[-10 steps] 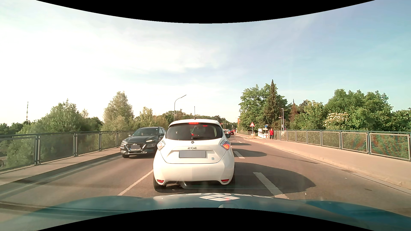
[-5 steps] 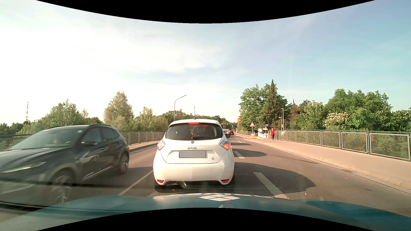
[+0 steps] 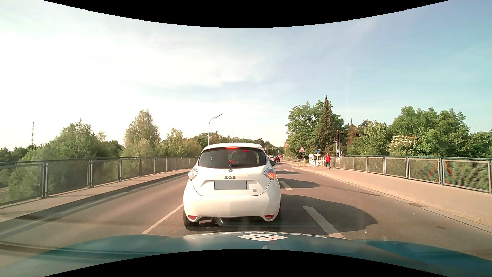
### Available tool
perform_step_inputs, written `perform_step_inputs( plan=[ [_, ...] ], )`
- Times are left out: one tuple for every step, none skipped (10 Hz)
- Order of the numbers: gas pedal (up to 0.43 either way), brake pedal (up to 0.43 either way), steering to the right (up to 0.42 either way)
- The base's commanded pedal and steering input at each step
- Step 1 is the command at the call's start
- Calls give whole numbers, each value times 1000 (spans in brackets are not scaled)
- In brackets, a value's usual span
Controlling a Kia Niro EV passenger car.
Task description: Follow the waypoints while adhering to traffic rules and regulations
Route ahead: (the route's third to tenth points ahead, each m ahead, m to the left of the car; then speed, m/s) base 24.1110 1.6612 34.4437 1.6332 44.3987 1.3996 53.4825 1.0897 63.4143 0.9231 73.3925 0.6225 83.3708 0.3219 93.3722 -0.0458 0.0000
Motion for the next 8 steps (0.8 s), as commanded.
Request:
perform_step_inputs(
  plan=[
    [0,238,-3],
    [0,238,-3],
    [0,238,-3],
    [0,238,-3],
    [0,238,-3],
    [0,238,-3],
    [0,238,-3],
    [0,238,-3]
  ],
)
